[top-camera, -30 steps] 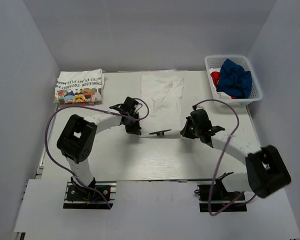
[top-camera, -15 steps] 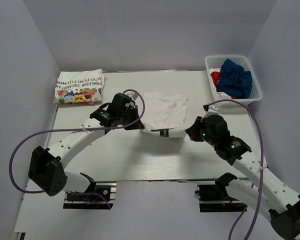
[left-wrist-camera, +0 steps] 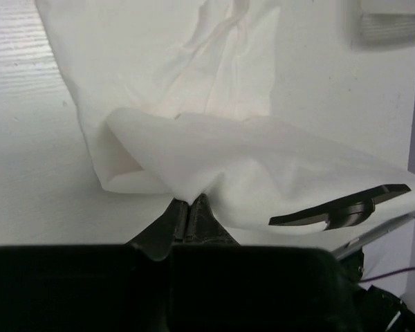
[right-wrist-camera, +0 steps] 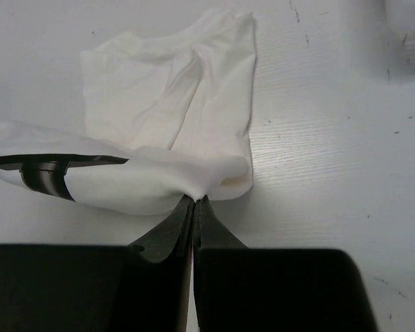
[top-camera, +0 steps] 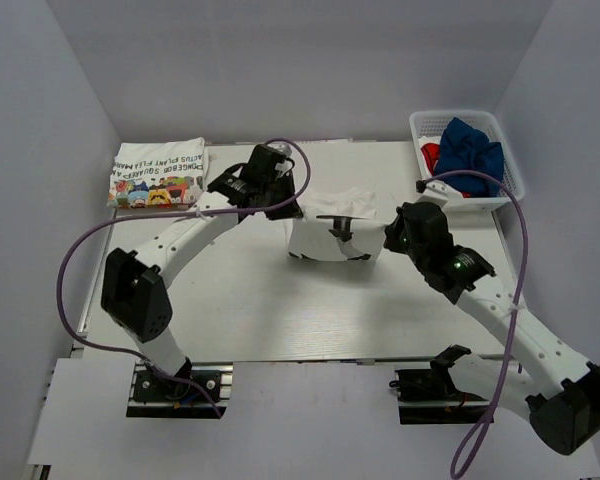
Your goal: Fold and stack the t-shirts
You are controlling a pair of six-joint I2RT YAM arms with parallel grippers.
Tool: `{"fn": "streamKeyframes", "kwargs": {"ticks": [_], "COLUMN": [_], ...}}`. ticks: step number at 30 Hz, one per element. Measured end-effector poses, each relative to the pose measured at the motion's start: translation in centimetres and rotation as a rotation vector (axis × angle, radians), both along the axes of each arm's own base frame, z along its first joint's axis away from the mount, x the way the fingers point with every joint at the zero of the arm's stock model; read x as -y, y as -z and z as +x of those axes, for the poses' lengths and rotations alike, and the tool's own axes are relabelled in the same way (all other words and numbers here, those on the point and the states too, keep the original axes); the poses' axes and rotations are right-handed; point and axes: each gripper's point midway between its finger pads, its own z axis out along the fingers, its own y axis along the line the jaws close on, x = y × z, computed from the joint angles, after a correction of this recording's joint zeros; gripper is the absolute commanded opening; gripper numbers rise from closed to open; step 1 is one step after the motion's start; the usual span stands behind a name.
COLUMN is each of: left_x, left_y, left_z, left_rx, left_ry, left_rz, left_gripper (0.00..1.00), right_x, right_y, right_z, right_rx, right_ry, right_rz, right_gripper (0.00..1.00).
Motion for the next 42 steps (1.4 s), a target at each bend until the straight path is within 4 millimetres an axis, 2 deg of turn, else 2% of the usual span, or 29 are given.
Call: {"fn": "streamKeyframes", "kwargs": {"ticks": [4, 11, 21, 25, 27, 28, 29, 30, 31, 32, 34, 36, 39, 42], "left_x": [0.4, -0.2, -1.5, -1.1, -0.8, -0.7, -0.6, -0.5, -0.5, -0.6, -0.9, -1.3, -1.7, -1.5], "left_y": [0.6, 2.8, 5.8, 7.1, 7.8, 8.1, 8.7, 9.1, 9.6, 10.1, 10.8, 11.2, 10.5, 9.4], "left_z": [2.5, 6.9, 11.8, 14.2, 15.7, 16.4, 17.4, 18.3, 19.3, 20.0, 21.3, 22.0, 22.7, 22.2], "left_rx": [-0.007, -0.056, -0.096, -0.082, -0.07, -0.063, -0.056, -0.044, -0.038, -0.034, -0.018, -0.012, 0.02, 0.055], "left_ry": [-0.035, -0.117, -0.182, -0.172, -0.167, -0.165, -0.169, -0.17, -0.178, -0.186, -0.199, -0.204, -0.199, -0.16], "left_rz": [0.036, 0.084, 0.083, 0.051, 0.032, 0.027, 0.022, 0.017, 0.009, 0.003, -0.008, -0.017, -0.042, -0.055], "left_gripper": [0.0, 0.0, 0.0, 0.12, 0.26, 0.38, 0.87, 1.0, 1.0, 1.0, 1.0, 1.0, 1.0, 1.0], "right_x": [0.2, 0.0, -0.6, -0.6, -0.5, -0.6, -0.6, -0.6, -0.7, -0.9, -1.4, -2.0, -2.6, -3.1], "right_y": [0.1, 1.2, 4.8, 6.5, 7.7, 8.4, 9.2, 10.0, 10.6, 11.1, 11.7, 11.6, 10.8, 9.8], "right_z": [2.5, 7.6, 13.7, 16.5, 18.2, 19.0, 19.8, 20.6, 21.7, 22.6, 24.7, 25.9, 26.0, 24.7], "right_rx": [0.0, -0.026, -0.102, -0.131, -0.153, -0.164, -0.182, -0.199, -0.212, -0.221, -0.225, -0.221, -0.212, -0.2], "right_ry": [0.051, 0.081, 0.039, 0.031, 0.03, 0.029, 0.025, 0.027, 0.025, 0.027, 0.003, -0.032, -0.072, -0.114], "right_rz": [-0.029, -0.045, -0.006, 0.01, 0.016, 0.019, 0.023, 0.026, 0.031, 0.043, 0.055, 0.076, 0.096, 0.112], "right_gripper": [0.0, 0.0, 0.0, 0.0, 0.0, 0.0, 0.18, 0.39, 0.74, 0.9, 0.9, 0.9, 0.9, 0.9]}}
